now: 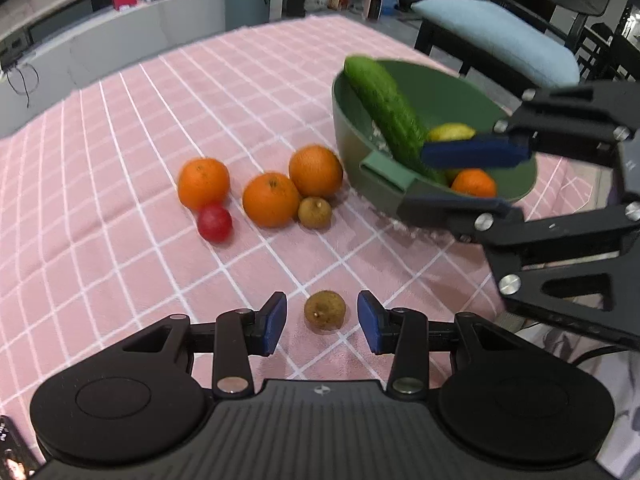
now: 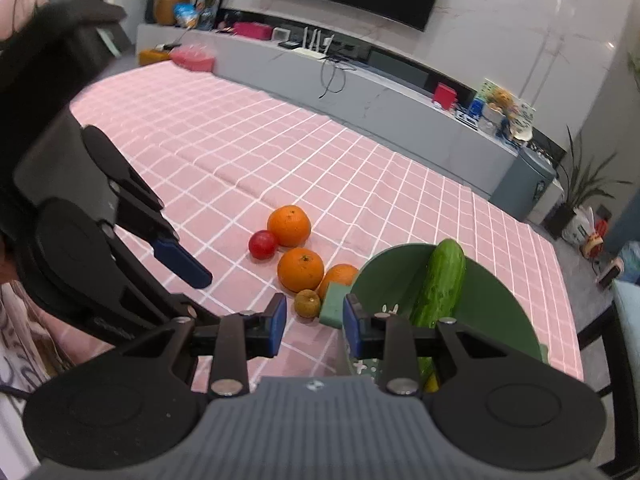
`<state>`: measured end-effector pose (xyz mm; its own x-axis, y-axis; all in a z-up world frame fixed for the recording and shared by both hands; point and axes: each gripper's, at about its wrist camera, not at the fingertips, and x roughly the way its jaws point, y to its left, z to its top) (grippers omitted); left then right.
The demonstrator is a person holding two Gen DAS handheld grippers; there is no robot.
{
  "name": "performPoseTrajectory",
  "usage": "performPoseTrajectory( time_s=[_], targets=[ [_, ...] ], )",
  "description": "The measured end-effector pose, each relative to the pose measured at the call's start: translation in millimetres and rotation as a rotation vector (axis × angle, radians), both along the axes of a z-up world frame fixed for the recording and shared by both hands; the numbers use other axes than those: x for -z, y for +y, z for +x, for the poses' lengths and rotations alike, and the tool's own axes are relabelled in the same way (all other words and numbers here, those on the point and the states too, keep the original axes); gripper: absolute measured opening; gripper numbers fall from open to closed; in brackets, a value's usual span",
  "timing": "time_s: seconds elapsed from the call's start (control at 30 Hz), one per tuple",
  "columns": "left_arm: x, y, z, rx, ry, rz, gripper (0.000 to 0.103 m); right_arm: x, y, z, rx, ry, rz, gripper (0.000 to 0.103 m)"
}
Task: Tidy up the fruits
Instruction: 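Grasp another small brown fruit with the left tool, then grasp an orange with the right tool while left holds the brown fruit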
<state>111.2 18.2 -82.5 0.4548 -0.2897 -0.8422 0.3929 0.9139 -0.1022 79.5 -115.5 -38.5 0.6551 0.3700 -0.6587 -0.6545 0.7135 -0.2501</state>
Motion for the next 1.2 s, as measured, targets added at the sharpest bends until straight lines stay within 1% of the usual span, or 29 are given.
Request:
performPoseTrajectory(
  time_s=[0.13,0.23,0.33,0.37,0.4,0.5,0.67,0.83,1.03,1.1,1.13,1.17,1.2],
  targets=[
    [12,-6,6,0.010,0.033,0.011,0.049,3,2,5,-0.026,0.003,-0.024,0.027],
    [18,-9,9,0.012,0.047,0.034,0.048,7,6,8,-0.048,0.001,-0.041,0.027],
    [23,-10,11,0.015,0.057,0.038,0.041,9,9,10,-0.069,-0.007,-0.062,0.027],
    [24,-10,12,0.014,0.064,0.041,0.038,10,10,10,-0.075,-0.009,-0.066,0.027],
    [25,-10,13,0.014,0.062,0.043,0.037,10,11,11,-0.079,-0.011,-0.069,0.028],
    [24,-8,13,0.019,0.059,0.028,0.030,11,13,14,-0.093,-0.021,-0.078,0.028],
    [23,-5,12,0.009,0.053,-0.004,0.030,11,20,19,-0.128,-0.032,-0.100,0.028],
    [17,9,14,-0.065,0.034,-0.049,0.030,9,29,25,-0.173,-0.046,-0.133,0.028],
    [7,35,18,-0.184,-0.016,-0.072,0.030,15,53,42,-0.246,-0.049,-0.218,0.030],
    [6,43,19,-0.222,-0.026,-0.081,0.030,18,60,52,-0.254,-0.030,-0.249,0.033],
    [6,47,20,-0.239,-0.027,-0.088,0.030,20,63,57,-0.259,-0.013,-0.265,0.036],
    [6,51,20,-0.253,-0.028,-0.095,0.030,21,67,62,-0.264,0.004,-0.279,0.041],
    [7,54,20,-0.266,-0.028,-0.102,0.030,23,70,67,-0.270,0.022,-0.289,0.042]
  ],
)
